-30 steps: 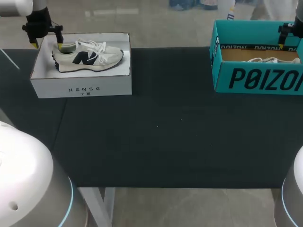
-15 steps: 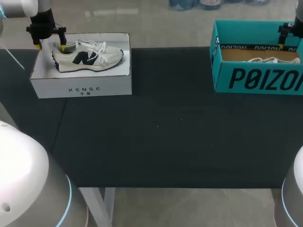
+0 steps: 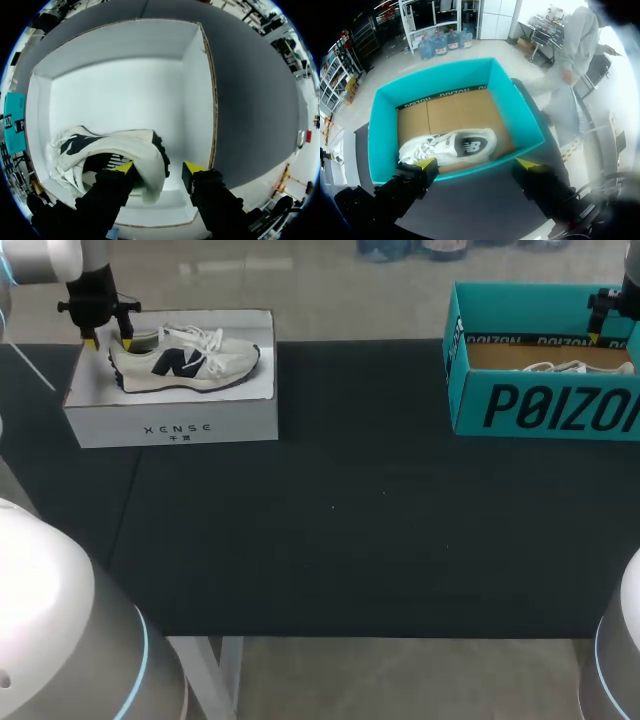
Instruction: Take the shoe out of the shoebox, open the shoe tongue, remove and reinsert the insole, then place the shoe into the shoebox
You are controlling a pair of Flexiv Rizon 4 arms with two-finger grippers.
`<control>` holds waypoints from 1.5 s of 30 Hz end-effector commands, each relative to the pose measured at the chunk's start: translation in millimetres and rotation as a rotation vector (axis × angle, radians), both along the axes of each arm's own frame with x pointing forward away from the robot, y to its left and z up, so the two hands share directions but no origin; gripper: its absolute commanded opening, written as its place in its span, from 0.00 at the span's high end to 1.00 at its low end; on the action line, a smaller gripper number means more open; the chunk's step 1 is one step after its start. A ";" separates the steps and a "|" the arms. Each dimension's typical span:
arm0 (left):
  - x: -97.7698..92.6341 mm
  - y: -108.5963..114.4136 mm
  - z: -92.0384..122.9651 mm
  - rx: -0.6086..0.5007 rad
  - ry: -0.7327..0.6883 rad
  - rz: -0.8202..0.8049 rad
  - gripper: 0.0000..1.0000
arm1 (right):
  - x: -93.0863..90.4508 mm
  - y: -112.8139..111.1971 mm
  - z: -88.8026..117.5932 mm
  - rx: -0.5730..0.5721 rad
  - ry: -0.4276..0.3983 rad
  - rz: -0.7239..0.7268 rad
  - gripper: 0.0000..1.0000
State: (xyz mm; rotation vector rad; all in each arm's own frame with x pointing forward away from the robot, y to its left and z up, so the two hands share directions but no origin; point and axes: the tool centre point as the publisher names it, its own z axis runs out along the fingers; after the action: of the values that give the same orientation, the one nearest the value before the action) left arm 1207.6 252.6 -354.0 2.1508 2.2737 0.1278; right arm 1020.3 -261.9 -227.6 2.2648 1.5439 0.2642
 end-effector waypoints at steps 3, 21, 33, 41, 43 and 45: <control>7.1 2.8 -1.9 -0.001 0.008 -0.001 0.53 | -0.9 -0.1 -0.3 0.000 -0.002 0.000 0.00; 17.1 7.9 -1.1 0.002 -0.005 -0.058 0.00 | -0.9 -0.1 -0.3 0.000 -0.002 0.000 0.00; 20.0 6.4 3.1 -0.009 -0.030 -0.100 0.29 | -0.9 -0.1 -0.3 0.000 -0.002 0.000 0.00; 18.9 5.6 2.8 -0.009 -0.035 -0.120 0.55 | -0.9 -0.1 -0.3 0.000 -0.002 0.000 0.00; 18.4 5.9 3.3 -0.010 -0.036 -0.122 0.58 | -0.9 -0.1 -0.3 0.000 -0.002 0.000 0.00; 17.9 6.3 3.4 -0.011 -0.036 -0.124 0.60 | -0.9 -0.1 -0.3 0.000 -0.002 0.000 0.00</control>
State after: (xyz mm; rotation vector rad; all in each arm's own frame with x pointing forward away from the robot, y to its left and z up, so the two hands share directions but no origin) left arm 1225.3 257.4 -351.1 2.2531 2.1130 0.1507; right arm 1020.3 -261.9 -227.6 2.2648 1.5439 0.2641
